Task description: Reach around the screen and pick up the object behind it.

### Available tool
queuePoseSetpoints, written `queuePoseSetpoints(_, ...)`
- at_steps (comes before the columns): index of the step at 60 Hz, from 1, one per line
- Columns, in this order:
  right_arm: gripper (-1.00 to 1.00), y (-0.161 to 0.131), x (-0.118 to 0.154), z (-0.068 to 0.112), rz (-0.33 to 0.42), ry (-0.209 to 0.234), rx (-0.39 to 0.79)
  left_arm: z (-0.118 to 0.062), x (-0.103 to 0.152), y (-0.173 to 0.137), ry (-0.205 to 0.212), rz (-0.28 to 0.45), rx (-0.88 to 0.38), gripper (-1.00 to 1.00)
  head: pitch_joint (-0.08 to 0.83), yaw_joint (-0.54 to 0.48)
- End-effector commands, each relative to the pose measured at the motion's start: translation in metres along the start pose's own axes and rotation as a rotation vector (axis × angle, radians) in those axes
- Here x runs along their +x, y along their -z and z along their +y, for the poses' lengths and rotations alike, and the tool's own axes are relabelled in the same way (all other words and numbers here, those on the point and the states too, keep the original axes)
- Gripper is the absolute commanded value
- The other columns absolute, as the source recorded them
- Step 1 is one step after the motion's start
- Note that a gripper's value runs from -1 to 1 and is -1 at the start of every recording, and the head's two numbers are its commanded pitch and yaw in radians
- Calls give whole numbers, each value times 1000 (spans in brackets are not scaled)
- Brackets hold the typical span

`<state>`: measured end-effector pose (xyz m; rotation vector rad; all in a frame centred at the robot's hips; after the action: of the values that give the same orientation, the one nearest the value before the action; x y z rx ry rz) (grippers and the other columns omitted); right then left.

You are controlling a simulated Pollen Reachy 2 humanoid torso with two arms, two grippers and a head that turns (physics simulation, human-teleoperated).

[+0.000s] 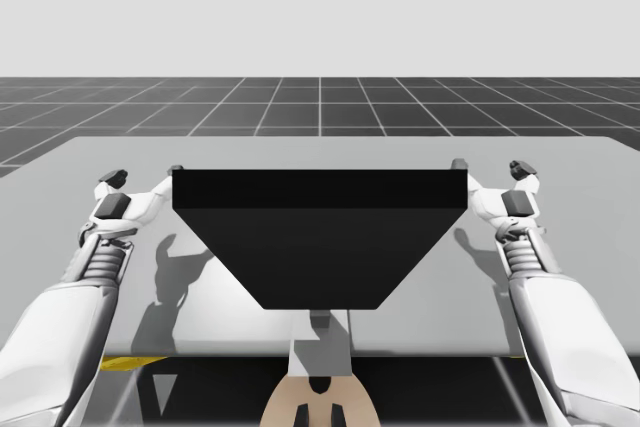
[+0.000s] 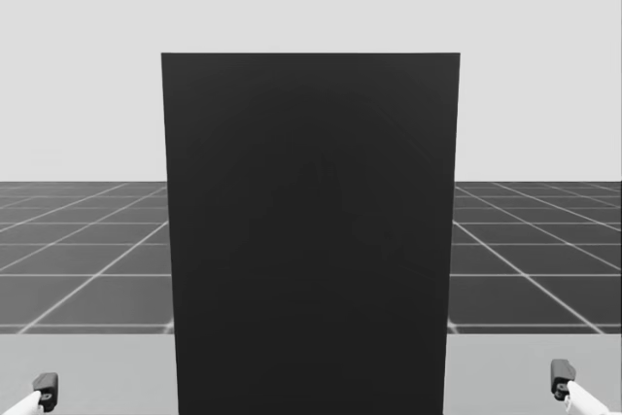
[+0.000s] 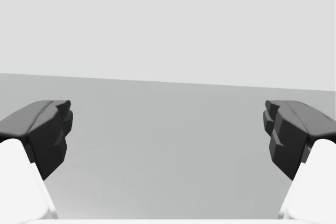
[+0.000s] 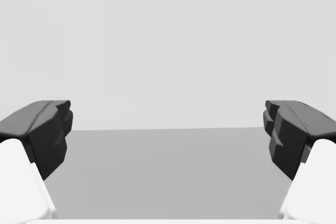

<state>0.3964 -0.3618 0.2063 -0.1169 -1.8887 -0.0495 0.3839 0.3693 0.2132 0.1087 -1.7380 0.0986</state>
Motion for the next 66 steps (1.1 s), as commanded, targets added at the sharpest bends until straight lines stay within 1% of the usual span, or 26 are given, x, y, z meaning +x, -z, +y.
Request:
queuePoseSetpoints(1,-1000,-1,-1,0,-16,-16,-22,0,0,1,4,-1,1,-1000,-23,-2)
queuePoseSetpoints(5,-1000,-2,1,0,0,-4,39,3,-1,1,9,4,0,-1000,-21,-2)
queuePoseSetpoints(8,-1000,-4,5,-3,31,40,132,8,-3,1,2,34,-25,-1000,-19,-3)
queuePoseSetpoints(10,-1000,-8,9,-5,49,85,246,11,-4,0,-5,79,-92,-1000,-16,-4)
queuePoseSetpoints(12,-1000,-10,11,-6,44,111,302,12,-5,-1,-9,96,-137,-1000,-15,-4)
queuePoseSetpoints(14,-1000,-15,14,-7,53,132,399,15,-7,-3,-25,132,-206,-1000,-11,-5)
queuePoseSetpoints(15,-1000,-17,15,-7,50,125,418,16,-7,-4,-26,141,-221,-1000,-11,-5)
queuePoseSetpoints(16,-1000,-20,16,-7,42,100,455,17,-8,-5,-29,156,-255,-1000,-8,-5)
queuePoseSetpoints(18,-1000,-24,16,-8,34,76,494,17,-11,-6,-27,176,-304,-1000,-5,-5)
queuePoseSetpoints(21,-1000,-31,14,-8,42,77,566,16,-13,-11,-14,210,-388,-1000,1,-4)
queuePoseSetpoints(23,-1000,-34,12,-8,41,83,594,15,-12,-13,-16,213,-423,-1000,3,-4)
queuePoseSetpoints(25,-1000,-36,11,-7,40,101,631,13,-11,-16,-25,213,-465,-1000,4,-5)
queuePoseSetpoints(26,-1000,-39,10,-7,39,127,684,11,-9,-20,-35,209,-517,-1000,8,-6)
queuePoseSetpoints(30,-1000,-45,12,-3,10,172,779,6,0,-31,-61,184,-626,-1000,12,-9)
queuePoseSetpoints(33,-1000,-52,15,0,-7,211,859,3,8,-40,-62,172,-701,-1000,15,-11)
queuePoseSetpoints(34,-1000,-53,16,0,-12,216,875,2,9,-41,-64,171,-716,-1000,15,-12)
queuePoseSetpoints(36,-1000,-58,18,3,-37,224,936,1,14,-48,-60,164,-768,-1000,16,-14)
queuePoseSetpoints(41,-1000,-66,20,8,-51,249,1032,-3,20,-60,-40,154,-840,-1000,18,-16)
queuePoseSetpoints(46,-1000,-75,24,12,-37,310,1148,-6,24,-74,-18,163,-923,-1000,19,-17)
queuePoseSetpoints(48,-1000,-78,25,13,-35,322,1180,-7,24,-77,-17,164,-950,-1000,19,-17)
queuePoseSetpoints(50,-1000,-83,27,15,-16,332,1238,-9,25,-85,-4,168,-990,-1000,21,-17)
queuePoseSetpoints(52,-1000,-85,28,15,-11,339,1266,-9,25,-88,8,169,-1011,-1000,22,-17)
queuePoseSetpoints(54,-1000,-90,28,17,-5,331,1312,-11,25,-95,16,167,-1055,-1000,25,-17)
queuePoseSetpoints(58,-1000,-94,28,20,35,317,1358,-13,27,-104,9,173,-1109,-1000,26,-16)
queuePoseSetpoints(62,-1000,-97,27,21,93,313,1384,-16,29,-108,4,172,-1145,-1000,26,-15)
queuePoseSetpoints(66,-1000,-98,25,23,125,308,1387,-18,28,-109,13,180,-1145,-1000,27,-16)
